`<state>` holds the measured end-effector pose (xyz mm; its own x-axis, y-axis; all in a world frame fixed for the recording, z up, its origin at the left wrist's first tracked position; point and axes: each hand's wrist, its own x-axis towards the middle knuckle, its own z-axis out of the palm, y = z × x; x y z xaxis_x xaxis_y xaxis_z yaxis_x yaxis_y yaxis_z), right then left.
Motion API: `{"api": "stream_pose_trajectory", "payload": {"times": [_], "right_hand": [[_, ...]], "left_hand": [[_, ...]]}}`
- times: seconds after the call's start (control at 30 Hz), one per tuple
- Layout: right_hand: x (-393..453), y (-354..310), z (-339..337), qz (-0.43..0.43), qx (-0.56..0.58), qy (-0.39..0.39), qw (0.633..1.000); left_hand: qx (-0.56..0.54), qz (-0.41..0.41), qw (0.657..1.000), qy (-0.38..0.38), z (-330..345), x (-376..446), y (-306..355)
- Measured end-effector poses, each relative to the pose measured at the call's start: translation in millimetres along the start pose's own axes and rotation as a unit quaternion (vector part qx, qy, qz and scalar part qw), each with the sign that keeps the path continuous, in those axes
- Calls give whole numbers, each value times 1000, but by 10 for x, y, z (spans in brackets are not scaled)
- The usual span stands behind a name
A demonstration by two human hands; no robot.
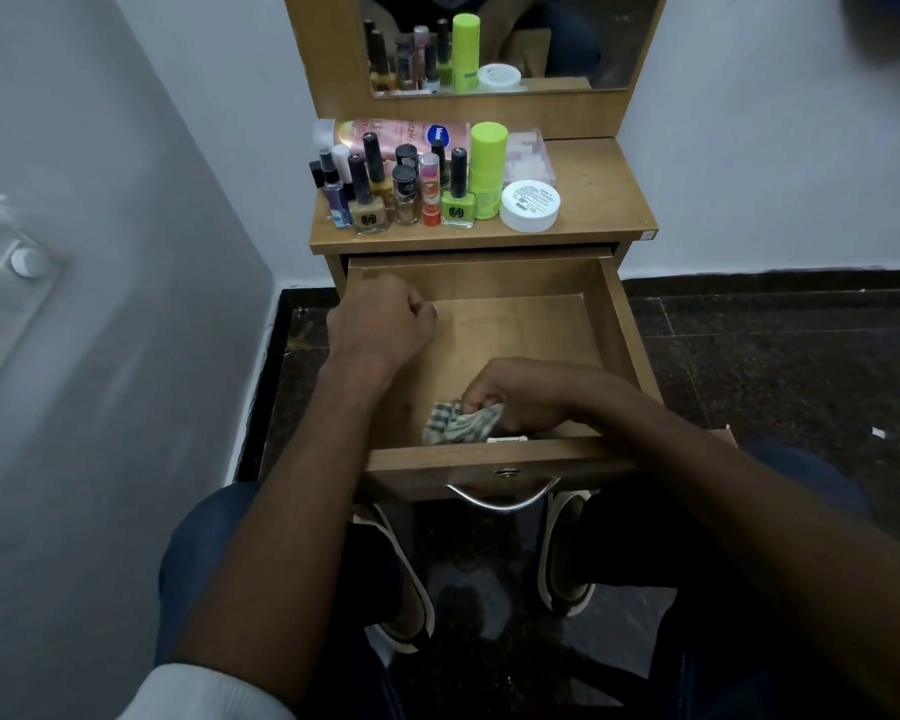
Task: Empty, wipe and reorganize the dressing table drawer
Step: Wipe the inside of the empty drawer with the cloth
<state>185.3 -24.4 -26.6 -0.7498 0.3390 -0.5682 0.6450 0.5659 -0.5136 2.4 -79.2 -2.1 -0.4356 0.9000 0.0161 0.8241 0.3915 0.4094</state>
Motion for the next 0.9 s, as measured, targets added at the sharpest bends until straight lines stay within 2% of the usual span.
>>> {"api": "stream_pose_trajectory", "payload": {"times": [0.17, 0.27, 0.37, 0.43, 0.53, 0.67, 0.8, 0.9], "right_hand": [[50, 124, -237, 92, -102, -21, 990], [119, -54, -114, 51, -75, -7, 996], [145, -223, 0, -11, 17, -14, 1000], [149, -209, -87, 15, 56, -35, 998], [231, -307, -133, 21, 4, -52, 998], [382, -637, 102, -54, 36, 39, 997], [489, -633, 128, -60, 35, 93, 993], [568, -560, 78, -46, 36, 193, 979]], "left_hand": [[-51, -35, 997, 49, 26, -8, -114], [-86, -72, 991, 73, 51, 34, -145], [-78, -76, 991, 74, 76, 32, -122], [-65, -69, 993, 74, 85, 27, -126], [-102, -106, 987, 58, 55, 52, -145], [-160, -159, 973, 52, 9, 73, -115], [-168, -175, 969, 44, -17, 70, -112], [-181, -180, 966, 46, -17, 71, -125]]}}
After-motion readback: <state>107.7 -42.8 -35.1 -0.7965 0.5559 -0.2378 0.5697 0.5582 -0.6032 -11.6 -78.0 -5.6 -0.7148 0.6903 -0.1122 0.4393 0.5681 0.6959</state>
